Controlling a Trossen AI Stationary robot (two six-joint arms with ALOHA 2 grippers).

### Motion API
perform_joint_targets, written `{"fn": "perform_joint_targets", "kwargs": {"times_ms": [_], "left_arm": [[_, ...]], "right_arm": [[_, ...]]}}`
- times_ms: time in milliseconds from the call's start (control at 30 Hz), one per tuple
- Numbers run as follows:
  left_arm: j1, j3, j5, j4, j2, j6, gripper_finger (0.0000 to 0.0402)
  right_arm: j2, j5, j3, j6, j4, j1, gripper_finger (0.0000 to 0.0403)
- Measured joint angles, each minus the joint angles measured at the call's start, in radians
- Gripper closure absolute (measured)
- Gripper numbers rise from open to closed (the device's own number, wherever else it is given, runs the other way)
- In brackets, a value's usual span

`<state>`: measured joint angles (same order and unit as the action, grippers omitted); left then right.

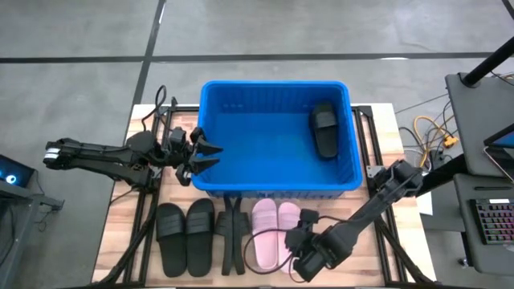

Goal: Pick and place slides into bin
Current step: Put the right pink slide into the blue bin

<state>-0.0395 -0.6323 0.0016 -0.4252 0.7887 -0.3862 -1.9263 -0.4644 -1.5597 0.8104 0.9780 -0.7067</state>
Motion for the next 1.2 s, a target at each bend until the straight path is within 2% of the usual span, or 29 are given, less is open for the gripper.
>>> {"fn": "perform_joint_targets", "kwargs": {"times_ms": [267, 633, 833, 967, 1167, 1200], "left_arm": [[0.0, 0.0, 0.0, 0.016, 0.0, 0.0, 0.0226], [0.0, 0.0, 0.005, 0.018, 0.0, 0.0, 0.0226], [0.0, 0.0, 0.004, 0.018, 0.0, 0.0, 0.0226], [0.0, 0.0, 0.004, 0.017, 0.001, 0.0, 0.0226], [0.0, 0.0, 0.004, 0.017, 0.001, 0.0, 0.0226], [0.0, 0.0, 0.004, 0.017, 0.0, 0.0, 0.0226]], "right_arm": [[-0.086, -0.038, -0.005, 0.001, 0.095, 0.0, 0.0202], [-0.155, -0.14, 0.002, -0.015, 0.092, 0.005, 0.0202], [-0.202, -0.143, 0.004, -0.025, 0.095, 0.017, 0.0209], [-0.212, -0.143, 0.003, -0.022, 0.096, 0.023, 0.0254], [-0.198, -0.125, 0.003, -0.046, 0.117, 0.028, 0.0376], [-0.192, -0.116, 0.003, -0.06, 0.13, 0.028, 0.0383]]}}
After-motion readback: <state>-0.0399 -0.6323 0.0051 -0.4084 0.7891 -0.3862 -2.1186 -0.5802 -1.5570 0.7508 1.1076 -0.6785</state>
